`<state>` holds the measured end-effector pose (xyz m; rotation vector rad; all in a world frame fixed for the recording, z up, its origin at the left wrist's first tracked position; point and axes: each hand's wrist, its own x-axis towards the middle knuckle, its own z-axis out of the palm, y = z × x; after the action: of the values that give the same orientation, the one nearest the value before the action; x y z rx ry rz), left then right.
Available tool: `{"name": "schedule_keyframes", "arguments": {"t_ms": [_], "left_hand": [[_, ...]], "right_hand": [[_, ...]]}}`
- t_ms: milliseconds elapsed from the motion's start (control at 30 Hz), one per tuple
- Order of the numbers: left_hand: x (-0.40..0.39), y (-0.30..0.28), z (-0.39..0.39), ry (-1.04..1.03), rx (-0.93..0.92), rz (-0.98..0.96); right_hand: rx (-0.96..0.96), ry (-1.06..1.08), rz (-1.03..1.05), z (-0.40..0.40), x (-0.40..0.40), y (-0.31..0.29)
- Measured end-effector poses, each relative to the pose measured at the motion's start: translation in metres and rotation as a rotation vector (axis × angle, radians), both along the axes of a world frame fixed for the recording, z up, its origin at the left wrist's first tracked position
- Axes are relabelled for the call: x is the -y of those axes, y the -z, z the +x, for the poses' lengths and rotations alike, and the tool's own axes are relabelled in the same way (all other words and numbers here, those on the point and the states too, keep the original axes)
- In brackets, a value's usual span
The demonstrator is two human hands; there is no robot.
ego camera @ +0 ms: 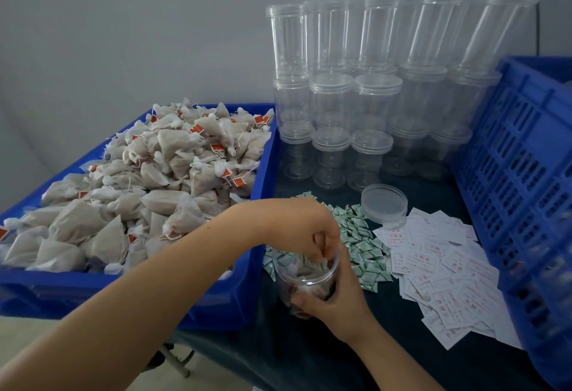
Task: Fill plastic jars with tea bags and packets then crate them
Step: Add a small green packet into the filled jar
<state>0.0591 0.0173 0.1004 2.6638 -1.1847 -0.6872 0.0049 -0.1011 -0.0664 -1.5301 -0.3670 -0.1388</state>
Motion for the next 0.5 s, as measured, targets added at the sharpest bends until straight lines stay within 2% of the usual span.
{"name": "schedule_keyframes", "arguments": {"t_ms": [500], "left_hand": [[0.006, 0.014, -0.008, 0.098, 0.298, 0.204]], "right_hand": [[0.007, 0.004, -0.034, -0.005, 0.0, -0.007]]}}
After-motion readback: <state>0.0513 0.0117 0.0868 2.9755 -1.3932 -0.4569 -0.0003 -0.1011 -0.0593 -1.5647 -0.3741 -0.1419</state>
